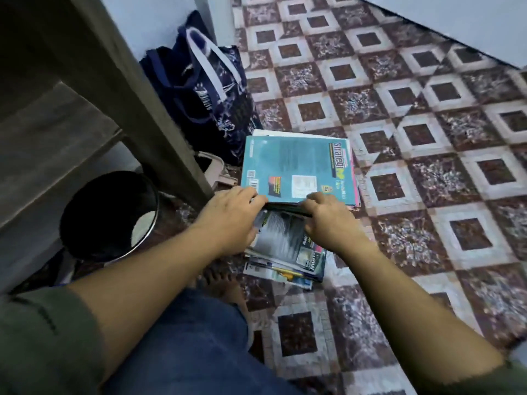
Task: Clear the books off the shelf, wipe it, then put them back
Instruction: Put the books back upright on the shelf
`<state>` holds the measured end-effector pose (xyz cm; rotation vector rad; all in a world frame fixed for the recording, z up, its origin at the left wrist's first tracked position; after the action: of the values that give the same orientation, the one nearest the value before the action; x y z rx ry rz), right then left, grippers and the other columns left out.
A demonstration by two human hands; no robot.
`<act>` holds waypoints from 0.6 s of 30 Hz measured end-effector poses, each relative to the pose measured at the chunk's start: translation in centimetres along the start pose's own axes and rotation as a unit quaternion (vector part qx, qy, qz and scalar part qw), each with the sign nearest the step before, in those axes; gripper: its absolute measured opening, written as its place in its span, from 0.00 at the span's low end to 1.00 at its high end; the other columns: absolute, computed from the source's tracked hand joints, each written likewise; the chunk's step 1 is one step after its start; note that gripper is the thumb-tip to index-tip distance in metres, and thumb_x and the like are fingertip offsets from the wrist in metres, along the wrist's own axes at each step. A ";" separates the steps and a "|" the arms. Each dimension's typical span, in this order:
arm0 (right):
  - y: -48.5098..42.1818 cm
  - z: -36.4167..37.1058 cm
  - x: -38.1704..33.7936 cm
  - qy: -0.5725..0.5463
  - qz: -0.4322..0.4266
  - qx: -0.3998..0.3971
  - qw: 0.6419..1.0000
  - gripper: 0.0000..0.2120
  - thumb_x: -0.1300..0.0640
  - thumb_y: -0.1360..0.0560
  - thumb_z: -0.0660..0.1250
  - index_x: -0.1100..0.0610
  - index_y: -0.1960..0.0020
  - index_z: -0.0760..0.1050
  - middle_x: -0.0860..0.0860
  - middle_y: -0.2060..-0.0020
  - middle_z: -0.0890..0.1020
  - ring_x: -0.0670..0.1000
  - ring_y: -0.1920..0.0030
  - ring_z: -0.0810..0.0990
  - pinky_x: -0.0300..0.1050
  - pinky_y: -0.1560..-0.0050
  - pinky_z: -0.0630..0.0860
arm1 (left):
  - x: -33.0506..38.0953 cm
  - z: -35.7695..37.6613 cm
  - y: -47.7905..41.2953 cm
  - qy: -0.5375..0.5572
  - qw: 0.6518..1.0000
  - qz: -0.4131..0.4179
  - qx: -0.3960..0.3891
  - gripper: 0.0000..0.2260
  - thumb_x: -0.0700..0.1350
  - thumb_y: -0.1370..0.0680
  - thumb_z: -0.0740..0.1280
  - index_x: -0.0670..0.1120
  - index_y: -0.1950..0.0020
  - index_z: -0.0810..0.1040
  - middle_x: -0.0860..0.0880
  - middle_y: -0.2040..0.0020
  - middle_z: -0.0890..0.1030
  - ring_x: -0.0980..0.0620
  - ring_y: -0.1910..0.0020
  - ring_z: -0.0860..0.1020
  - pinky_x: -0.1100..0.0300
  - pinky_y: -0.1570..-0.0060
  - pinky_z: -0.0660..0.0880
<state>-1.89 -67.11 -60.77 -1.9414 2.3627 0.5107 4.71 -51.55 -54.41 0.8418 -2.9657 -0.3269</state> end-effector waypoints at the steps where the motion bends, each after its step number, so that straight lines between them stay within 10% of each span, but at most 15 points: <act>1: -0.9 0.7 0.5 0.003 0.007 0.009 1.000 0.25 0.58 0.31 0.70 0.54 0.35 0.74 0.58 0.36 0.74 0.62 0.38 0.73 0.55 0.41 0.72 | -0.2 0.7 -1.4 -0.003 1.000 -0.002 -0.009 0.25 0.54 0.24 0.66 0.49 0.30 0.66 0.49 0.37 0.71 0.48 0.37 0.69 0.54 0.39 0.69; 9: -7.1 3.8 2.3 0.055 0.024 0.020 0.998 0.48 0.50 0.32 0.76 0.49 0.21 0.51 0.57 0.22 0.50 0.59 0.22 0.48 0.55 0.25 0.46 | -1.5 6.4 -9.5 0.022 0.998 -0.039 -0.033 0.30 0.43 0.25 0.68 0.46 0.26 0.59 0.45 0.31 0.65 0.46 0.32 0.65 0.52 0.35 0.67; 13: -7.6 4.4 2.4 0.035 0.049 0.102 0.993 0.43 0.62 0.37 0.76 0.51 0.25 0.64 0.58 0.27 0.66 0.62 0.27 0.64 0.58 0.31 0.62 | -1.4 8.5 -9.6 0.008 0.999 -0.031 -0.027 0.33 0.40 0.23 0.67 0.44 0.23 0.53 0.39 0.23 0.54 0.40 0.24 0.55 0.49 0.28 0.59; 18: -8.2 2.5 2.8 0.015 0.030 0.093 0.995 0.41 0.52 0.39 0.80 0.51 0.29 0.69 0.56 0.32 0.73 0.60 0.35 0.73 0.55 0.39 0.69 | -1.9 7.9 -11.7 0.006 0.999 -0.041 -0.029 0.28 0.36 0.23 0.64 0.44 0.25 0.56 0.38 0.26 0.59 0.38 0.27 0.60 0.48 0.30 0.65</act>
<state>4.94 -70.42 -65.69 -1.8140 2.3962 0.2552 11.58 -58.75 -64.56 0.9564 -2.9013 -0.4062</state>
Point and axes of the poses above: each hand's wrist, its own y-axis away from the middle knuckle, its own z-axis out of the palm, x = y × z, the point moved 6 cm from there along -y, towards the middle knuckle
